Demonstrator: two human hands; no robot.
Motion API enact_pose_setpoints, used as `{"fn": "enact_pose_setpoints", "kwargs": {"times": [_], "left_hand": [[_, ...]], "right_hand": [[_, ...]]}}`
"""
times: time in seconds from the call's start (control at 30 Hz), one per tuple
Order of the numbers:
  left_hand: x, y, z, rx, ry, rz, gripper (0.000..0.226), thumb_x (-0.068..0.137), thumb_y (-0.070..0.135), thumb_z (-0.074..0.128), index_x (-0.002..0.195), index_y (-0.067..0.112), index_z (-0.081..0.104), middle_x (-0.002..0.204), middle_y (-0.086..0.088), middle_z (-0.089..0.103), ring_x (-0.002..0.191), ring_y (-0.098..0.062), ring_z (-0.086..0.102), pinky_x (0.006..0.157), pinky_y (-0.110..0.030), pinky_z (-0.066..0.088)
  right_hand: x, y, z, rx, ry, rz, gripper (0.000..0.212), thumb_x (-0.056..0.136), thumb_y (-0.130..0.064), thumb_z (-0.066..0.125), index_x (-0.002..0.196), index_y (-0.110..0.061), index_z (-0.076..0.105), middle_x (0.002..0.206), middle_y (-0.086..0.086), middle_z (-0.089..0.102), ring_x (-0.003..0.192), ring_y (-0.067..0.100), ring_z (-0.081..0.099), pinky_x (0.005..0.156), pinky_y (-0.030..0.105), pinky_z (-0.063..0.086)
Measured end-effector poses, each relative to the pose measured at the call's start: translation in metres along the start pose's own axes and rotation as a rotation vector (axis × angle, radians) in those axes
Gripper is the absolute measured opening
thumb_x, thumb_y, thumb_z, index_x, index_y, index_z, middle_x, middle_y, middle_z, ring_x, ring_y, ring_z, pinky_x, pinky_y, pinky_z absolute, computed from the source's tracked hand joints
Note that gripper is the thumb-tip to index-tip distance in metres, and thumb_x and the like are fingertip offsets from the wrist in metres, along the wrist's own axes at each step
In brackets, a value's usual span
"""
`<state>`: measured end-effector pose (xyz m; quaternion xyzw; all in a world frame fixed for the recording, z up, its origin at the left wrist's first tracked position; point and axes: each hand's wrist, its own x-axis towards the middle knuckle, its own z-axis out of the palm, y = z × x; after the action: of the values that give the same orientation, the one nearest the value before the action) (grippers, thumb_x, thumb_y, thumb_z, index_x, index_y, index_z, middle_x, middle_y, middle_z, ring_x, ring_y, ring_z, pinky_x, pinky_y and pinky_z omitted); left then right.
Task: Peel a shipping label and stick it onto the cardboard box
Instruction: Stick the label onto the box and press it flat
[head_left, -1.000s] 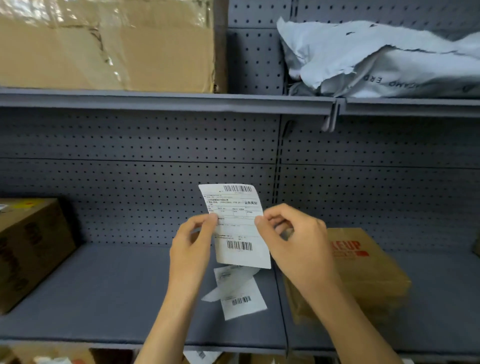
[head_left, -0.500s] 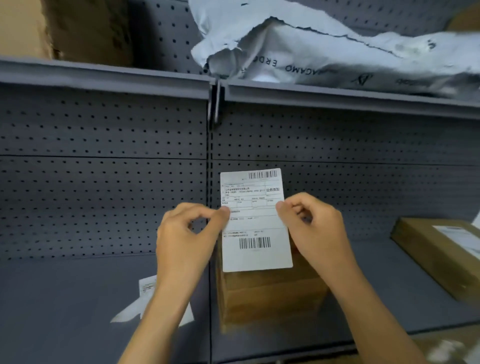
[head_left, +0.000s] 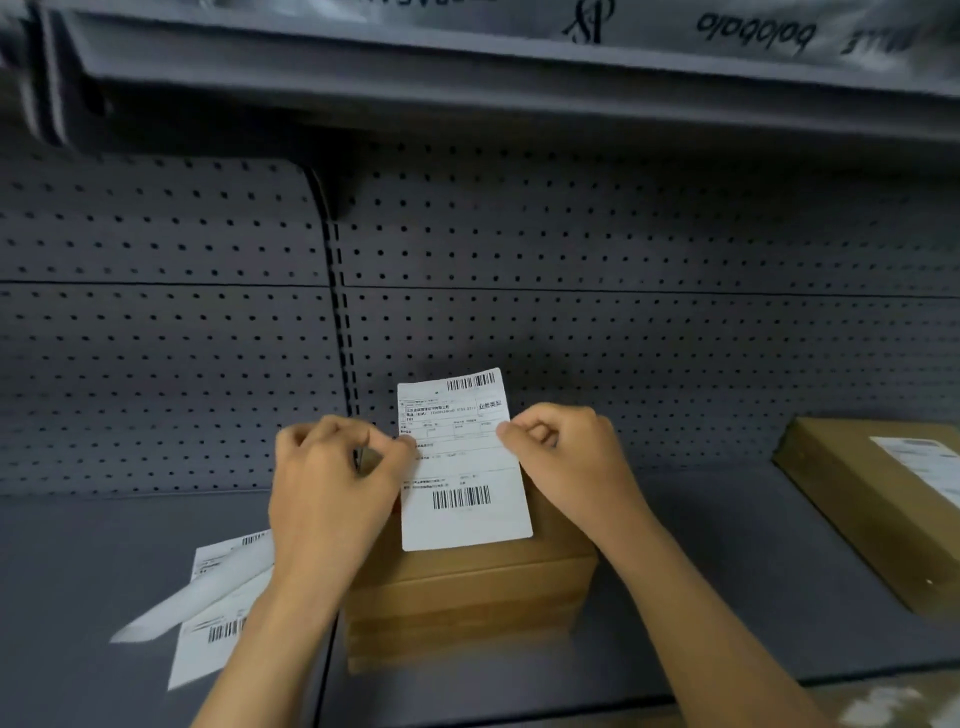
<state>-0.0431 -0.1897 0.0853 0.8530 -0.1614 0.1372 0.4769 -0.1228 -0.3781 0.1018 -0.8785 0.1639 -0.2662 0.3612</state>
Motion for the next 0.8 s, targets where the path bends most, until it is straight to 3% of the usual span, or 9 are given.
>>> {"fn": "enact_pose_setpoints", "kwargs": {"times": [0.13,0.27,0.37,0.47,0.6,0.8], "left_hand": [[0.001,-0.009,0.008,0.116,-0.035,-0.026,0.024,0.083,0.045,0.067,0.064,0.031,0.069,0.093,0.020,0.063,0.119,-0.021,0.036,0.074,-0.035,0.040],[0.003,-0.016,0.013,0.208,-0.027,-0.006,0.023,0.084,0.043,0.069,0.065,0.030,0.070,0.095,0.016,0.061,0.121,-0.025,0.037,0.086,-0.039,0.043],[0.003,-0.022,0.017,0.231,-0.048,-0.018,0.023,0.084,0.045,0.067,0.068,0.030,0.071,0.089,0.019,0.060,0.118,-0.026,0.037,0.082,-0.037,0.041],[0.001,-0.026,0.021,0.227,-0.079,-0.040,0.026,0.083,0.049,0.069,0.065,0.030,0.067,0.080,0.020,0.058,0.113,-0.024,0.037,0.079,-0.036,0.041],[-0.001,-0.031,0.025,0.242,-0.089,-0.037,0.030,0.082,0.052,0.067,0.059,0.035,0.059,0.077,0.018,0.059,0.106,-0.022,0.036,0.082,-0.032,0.036],[-0.004,-0.030,0.025,0.216,-0.101,-0.049,0.033,0.082,0.053,0.068,0.057,0.032,0.060,0.068,0.019,0.060,0.097,-0.020,0.036,0.084,-0.037,0.041]], "right_hand": [[0.002,0.012,0.012,0.007,-0.024,0.052,0.017,0.087,-0.033,0.067,0.074,-0.023,0.074,0.064,0.001,0.073,0.062,0.014,0.068,0.054,0.019,0.051],[0.003,0.018,0.020,-0.008,-0.019,0.069,0.016,0.085,-0.033,0.069,0.073,-0.024,0.073,0.057,-0.004,0.070,0.056,0.010,0.066,0.056,0.025,0.055],[0.003,0.022,0.024,-0.055,-0.012,0.066,0.016,0.085,-0.034,0.068,0.073,-0.025,0.073,0.051,-0.010,0.065,0.050,0.005,0.060,0.051,0.022,0.047],[0.000,0.026,0.027,-0.101,-0.018,0.069,0.020,0.085,-0.034,0.066,0.071,-0.021,0.074,0.056,-0.005,0.069,0.056,0.013,0.065,0.053,0.027,0.052],[-0.004,0.031,0.031,-0.108,0.007,0.053,0.025,0.085,-0.031,0.066,0.067,-0.015,0.072,0.054,0.003,0.067,0.057,0.020,0.064,0.059,0.019,0.041],[-0.004,0.041,0.036,-0.147,-0.006,0.055,0.028,0.081,-0.038,0.063,0.059,-0.021,0.066,0.043,-0.012,0.056,0.066,0.015,0.055,0.065,0.025,0.046]]}}
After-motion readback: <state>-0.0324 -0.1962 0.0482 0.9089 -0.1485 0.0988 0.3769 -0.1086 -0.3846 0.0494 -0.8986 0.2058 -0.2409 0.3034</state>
